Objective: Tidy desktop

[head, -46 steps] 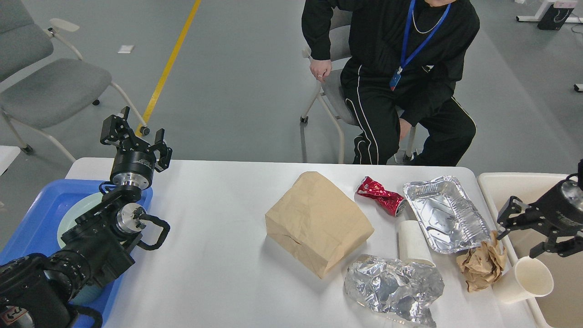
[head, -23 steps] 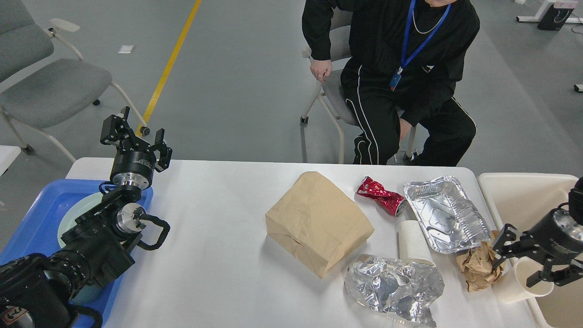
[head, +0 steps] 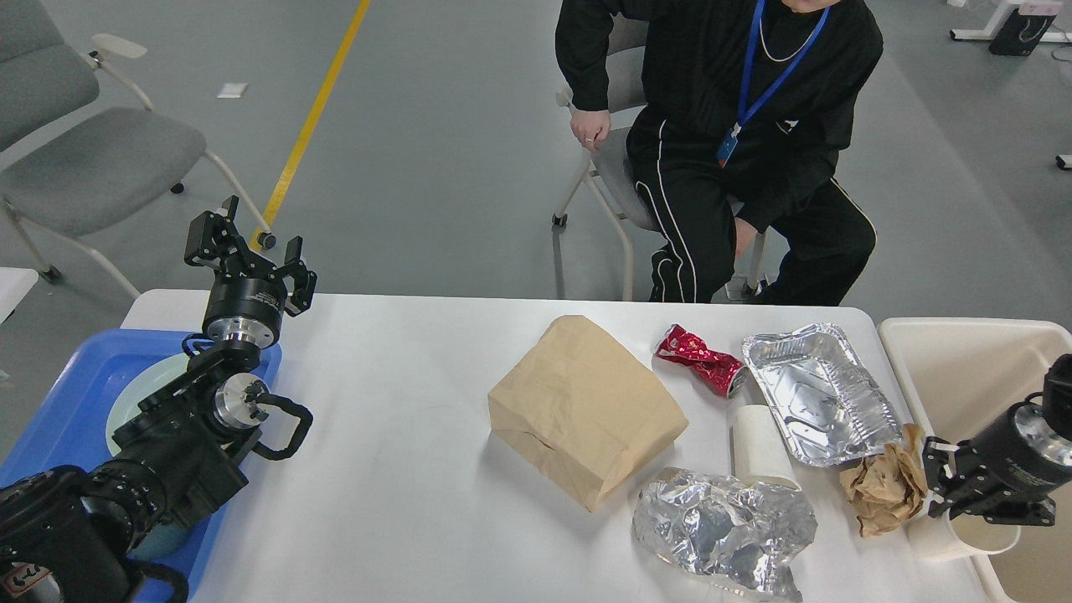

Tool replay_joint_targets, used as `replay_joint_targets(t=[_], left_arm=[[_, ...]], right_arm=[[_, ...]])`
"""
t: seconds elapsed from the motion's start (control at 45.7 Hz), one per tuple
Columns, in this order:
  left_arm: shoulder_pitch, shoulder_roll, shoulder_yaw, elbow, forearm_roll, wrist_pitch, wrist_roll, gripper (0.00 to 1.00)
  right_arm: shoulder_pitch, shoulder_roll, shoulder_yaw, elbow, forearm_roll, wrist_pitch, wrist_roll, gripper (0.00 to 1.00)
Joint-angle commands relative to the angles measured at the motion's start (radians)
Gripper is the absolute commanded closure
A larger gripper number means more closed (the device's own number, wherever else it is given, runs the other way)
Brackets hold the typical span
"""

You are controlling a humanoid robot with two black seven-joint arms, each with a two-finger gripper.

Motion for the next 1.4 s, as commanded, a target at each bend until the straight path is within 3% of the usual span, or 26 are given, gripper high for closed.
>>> replay_joint_targets(t=[0.0, 0.35, 0.679, 1.204, 1.336, 1.379], left_arm=[[0.000, 0.000, 0.000, 0.000, 0.000, 0.000, 0.000, 0.04], [0.000, 0.000, 0.000, 0.001, 0.000, 0.000, 0.000, 0.04], [0.000, 0.000, 0.000, 0.000, 0.000, 0.000, 0.000, 0.04], [0.000, 0.000, 0.000, 0.000, 0.000, 0.000, 0.000, 0.04], [0.000, 0.000, 0.000, 0.000, 0.000, 0.000, 0.000, 0.04], [0.000, 0.000, 0.000, 0.000, 0.000, 0.000, 0.000, 0.04]], right_arm=[[-0.001, -0.003, 0.001, 0.001, 0.000, -0.002, 0.000, 1.00], [0.051, -0.075, -0.020, -0.002, -0.016, 0.004, 0.000, 1.00], [0.380, -0.167, -0.045, -0.007, -0.105, 0.036, -0.001, 1.00], [0.773, -0.171, -0.007, -0.019, 0.015, 0.043, 0.002, 1.00], [0.755, -0.180, -0.003, -0.022, 0.013, 0.004, -0.001, 1.00], [0.701, -0.200, -0.005, -0.033, 0.012, -0.077, -0.001, 1.00]])
